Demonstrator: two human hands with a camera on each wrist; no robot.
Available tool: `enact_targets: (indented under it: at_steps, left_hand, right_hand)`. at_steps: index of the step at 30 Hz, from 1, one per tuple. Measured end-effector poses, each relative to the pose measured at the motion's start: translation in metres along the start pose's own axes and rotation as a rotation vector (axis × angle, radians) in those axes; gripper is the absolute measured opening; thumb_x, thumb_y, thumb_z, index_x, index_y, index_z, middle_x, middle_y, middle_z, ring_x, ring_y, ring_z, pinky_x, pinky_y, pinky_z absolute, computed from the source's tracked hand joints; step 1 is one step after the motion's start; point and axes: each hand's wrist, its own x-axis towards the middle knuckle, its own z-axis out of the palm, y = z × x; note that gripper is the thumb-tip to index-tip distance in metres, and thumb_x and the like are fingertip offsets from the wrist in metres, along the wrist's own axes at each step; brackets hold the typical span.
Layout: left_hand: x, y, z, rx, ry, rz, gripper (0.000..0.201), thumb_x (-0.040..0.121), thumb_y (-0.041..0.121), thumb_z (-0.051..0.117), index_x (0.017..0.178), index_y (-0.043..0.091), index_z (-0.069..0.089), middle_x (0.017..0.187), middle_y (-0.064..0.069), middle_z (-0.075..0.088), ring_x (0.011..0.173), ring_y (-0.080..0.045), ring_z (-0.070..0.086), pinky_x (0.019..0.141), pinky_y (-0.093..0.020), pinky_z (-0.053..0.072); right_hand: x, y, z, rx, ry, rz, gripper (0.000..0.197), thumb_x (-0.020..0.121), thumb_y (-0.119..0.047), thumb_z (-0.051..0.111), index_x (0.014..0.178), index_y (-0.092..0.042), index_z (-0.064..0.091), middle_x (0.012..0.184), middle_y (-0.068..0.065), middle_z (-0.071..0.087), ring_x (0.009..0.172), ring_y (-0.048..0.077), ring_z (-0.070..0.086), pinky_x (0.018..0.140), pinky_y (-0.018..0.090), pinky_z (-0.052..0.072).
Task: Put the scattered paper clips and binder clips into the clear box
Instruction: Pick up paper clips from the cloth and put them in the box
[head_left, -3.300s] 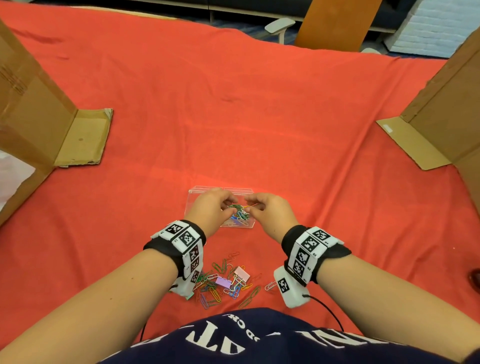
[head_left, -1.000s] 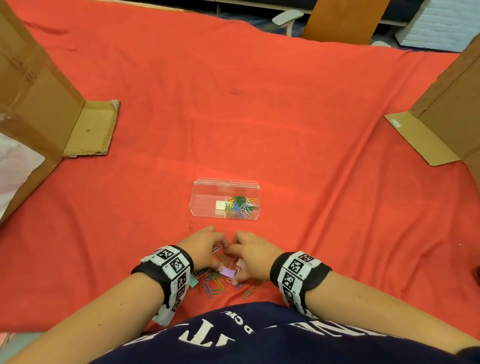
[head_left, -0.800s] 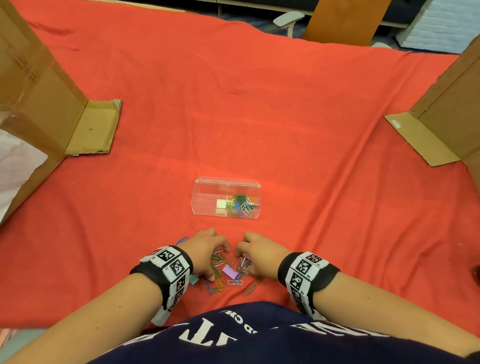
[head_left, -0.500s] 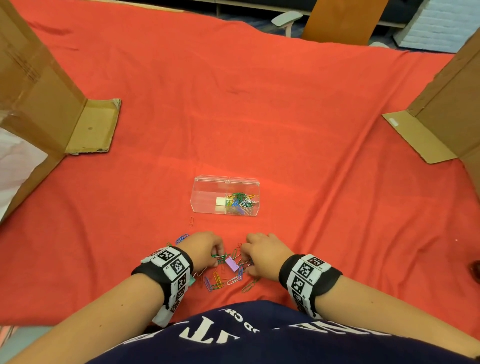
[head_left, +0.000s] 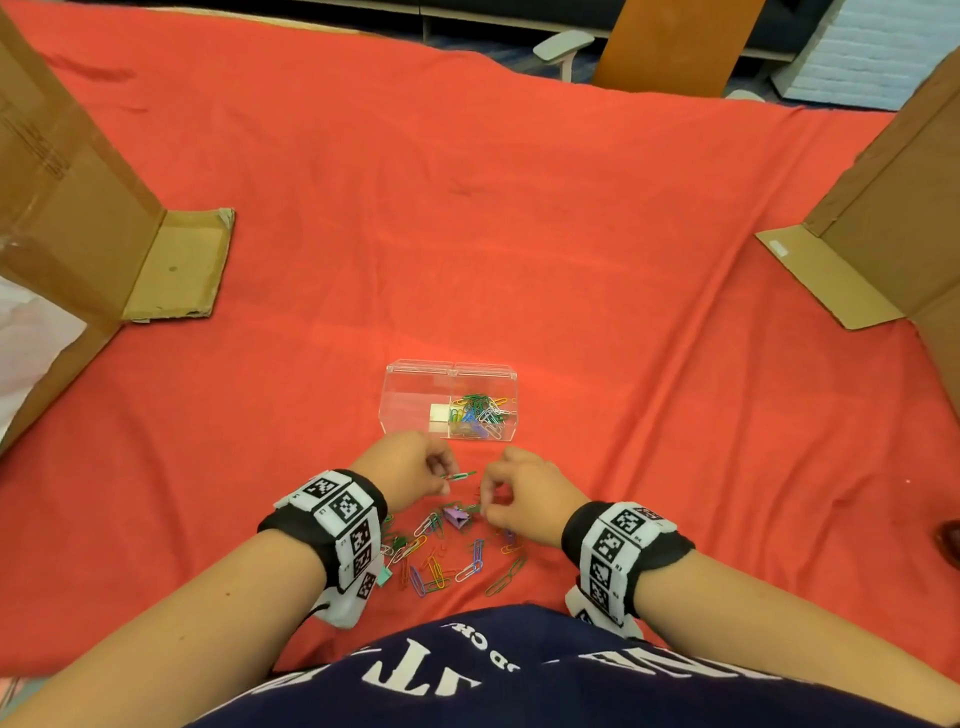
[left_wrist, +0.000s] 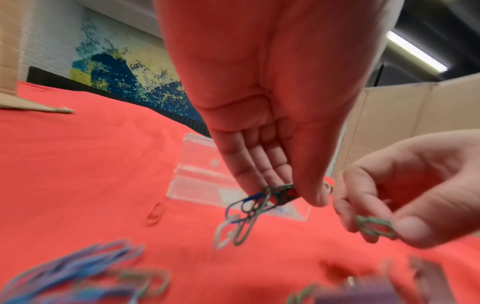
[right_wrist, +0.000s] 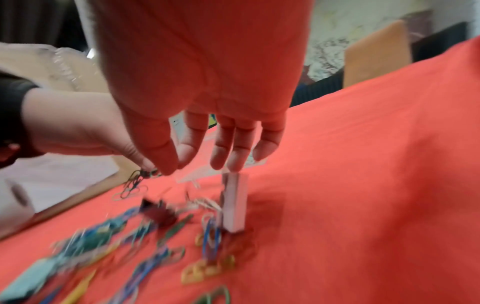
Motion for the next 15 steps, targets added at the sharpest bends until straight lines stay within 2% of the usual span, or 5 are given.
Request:
enact_targets:
  at_steps: [2,5,9,12,15]
  left_hand:
    - [0.005,0.007,-0.006,-0.034,0.044,0.031,0.017,0.075,0.008,0.069,0.091,0.015,0.067,0.069,0.012,0.055,0.068,-0.008,0.053,0.063,-0.013,0.040]
    - [0.014,0.016,-0.015,-0.063,0.130,0.069,0.017,0.076,0.007,0.067,0.092,0.013,0.067,0.070,0.012,0.053,0.070,-0.010,0.052,0.058,-0.007,0.036]
    - [0.028,0.025,-0.025,-0.093,0.268,0.061,0.015,0.075,0.009,0.068,0.089,0.014,0.068,0.072,0.008,0.054,0.068,-0.010,0.051,0.059,-0.010,0.036]
    - [0.041,0.029,-0.029,-0.167,0.305,0.044,0.015,0.075,0.007,0.068,0.088,0.014,0.068,0.066,0.011,0.053,0.064,-0.009,0.050,0.060,-0.015,0.038]
    - [0.052,0.033,-0.031,-0.225,0.349,0.029,0.017,0.075,0.008,0.069,0.090,0.013,0.068,0.068,0.009,0.055,0.060,-0.005,0.050,0.056,-0.010,0.038]
  right_hand:
    - [0.006,-0.002,-0.009,0.148,0.067,0.050,0.006,0.074,-0.019,0.063,0.073,-0.024,0.060,0.073,-0.014,0.046,0.074,0.010,0.050,0.070,0.026,0.041]
    - [0.020,-0.002,-0.019,0.280,0.211,0.111,0.005,0.074,-0.012,0.062,0.074,-0.016,0.064,0.070,-0.003,0.061,0.062,0.010,0.052,0.062,0.022,0.043]
    - [0.035,0.001,-0.032,0.386,0.354,0.210,0.007,0.073,-0.011,0.065,0.071,-0.018,0.064,0.061,-0.005,0.056,0.054,0.004,0.047,0.051,0.010,0.038]
    - [0.041,0.001,-0.042,0.403,0.403,0.247,0.015,0.074,-0.012,0.064,0.066,-0.023,0.058,0.056,-0.010,0.052,0.051,0.004,0.046,0.047,0.010,0.036]
    - [0.045,0.002,-0.047,0.386,0.423,0.283,0.011,0.075,-0.012,0.064,0.069,-0.021,0.060,0.056,-0.009,0.051,0.052,0.006,0.047,0.051,0.018,0.036]
